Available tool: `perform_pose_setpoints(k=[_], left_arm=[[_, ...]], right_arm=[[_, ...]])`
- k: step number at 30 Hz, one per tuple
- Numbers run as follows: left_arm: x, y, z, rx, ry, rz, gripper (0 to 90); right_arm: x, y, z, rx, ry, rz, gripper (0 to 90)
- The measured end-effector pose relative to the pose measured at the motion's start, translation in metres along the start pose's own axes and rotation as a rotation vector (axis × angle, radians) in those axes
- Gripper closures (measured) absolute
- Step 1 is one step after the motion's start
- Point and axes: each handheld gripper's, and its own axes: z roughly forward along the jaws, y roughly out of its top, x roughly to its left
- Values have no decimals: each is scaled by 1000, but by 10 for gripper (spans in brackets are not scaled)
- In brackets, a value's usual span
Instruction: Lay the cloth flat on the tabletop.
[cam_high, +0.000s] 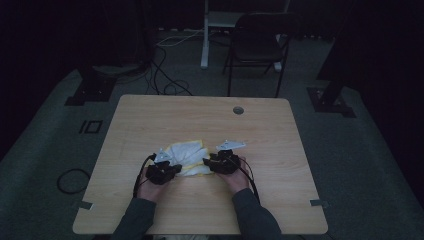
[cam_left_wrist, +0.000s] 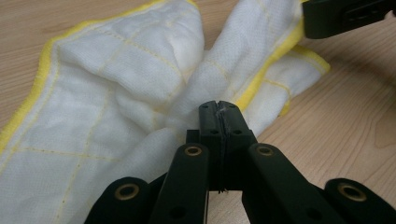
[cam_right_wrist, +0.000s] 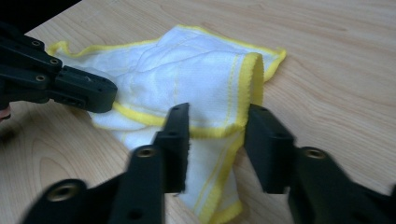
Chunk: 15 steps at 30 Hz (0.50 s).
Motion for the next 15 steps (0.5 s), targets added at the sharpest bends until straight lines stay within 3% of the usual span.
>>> perform_pose_setpoints(k=[1, 3, 8, 15], left_arm=[[0, 0, 0, 0, -2, -1, 900], [1, 0, 0, 3, -12, -3, 895], [4, 5, -4, 0, -24, -11, 850], [14, 23, -15, -43, 18, -9, 778]], right_arm=[[0, 0, 0, -3, -9, -2, 776], [2, 1, -2, -12, -1, -19, 858], [9, 1, -5, 2, -25, -69, 876], [12, -4, -10, 5, -37, -90, 879]])
